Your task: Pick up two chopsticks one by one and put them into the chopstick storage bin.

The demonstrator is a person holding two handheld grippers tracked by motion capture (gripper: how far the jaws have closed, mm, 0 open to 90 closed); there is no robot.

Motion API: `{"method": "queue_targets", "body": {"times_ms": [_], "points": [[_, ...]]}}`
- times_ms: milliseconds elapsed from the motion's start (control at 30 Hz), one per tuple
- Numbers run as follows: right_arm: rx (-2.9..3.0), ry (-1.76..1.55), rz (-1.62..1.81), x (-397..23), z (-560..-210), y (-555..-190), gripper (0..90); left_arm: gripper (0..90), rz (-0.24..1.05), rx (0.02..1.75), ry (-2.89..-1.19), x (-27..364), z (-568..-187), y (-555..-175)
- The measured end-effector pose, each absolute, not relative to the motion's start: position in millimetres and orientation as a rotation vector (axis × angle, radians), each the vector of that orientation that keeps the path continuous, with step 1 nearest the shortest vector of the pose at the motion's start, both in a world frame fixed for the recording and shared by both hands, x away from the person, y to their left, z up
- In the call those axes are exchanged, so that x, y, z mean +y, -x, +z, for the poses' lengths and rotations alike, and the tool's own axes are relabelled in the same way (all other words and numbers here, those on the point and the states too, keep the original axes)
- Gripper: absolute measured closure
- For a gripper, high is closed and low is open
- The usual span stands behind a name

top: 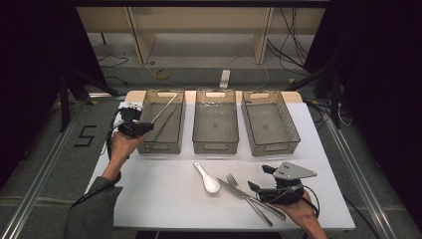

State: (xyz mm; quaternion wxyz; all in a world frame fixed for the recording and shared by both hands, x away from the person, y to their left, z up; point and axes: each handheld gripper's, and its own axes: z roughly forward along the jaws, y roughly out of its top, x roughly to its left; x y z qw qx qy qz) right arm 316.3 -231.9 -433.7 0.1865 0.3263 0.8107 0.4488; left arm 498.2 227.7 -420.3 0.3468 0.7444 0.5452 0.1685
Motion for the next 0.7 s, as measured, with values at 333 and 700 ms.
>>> {"method": "queue_targets", "body": {"times_ms": [333, 700], "points": [[2.294, -0.918, 1.263, -231.3, -433.4, -316.5, 28.4, 56.5, 0.467, 1.359, -1.917, 224.6, -411.6, -489.8], [2.298, -0.929, 1.253, -228.3, -433.4, -315.8, 28.2, 28.5, 0.363, 1.159, -1.920, 210.6, -384.0, -455.7]]}}
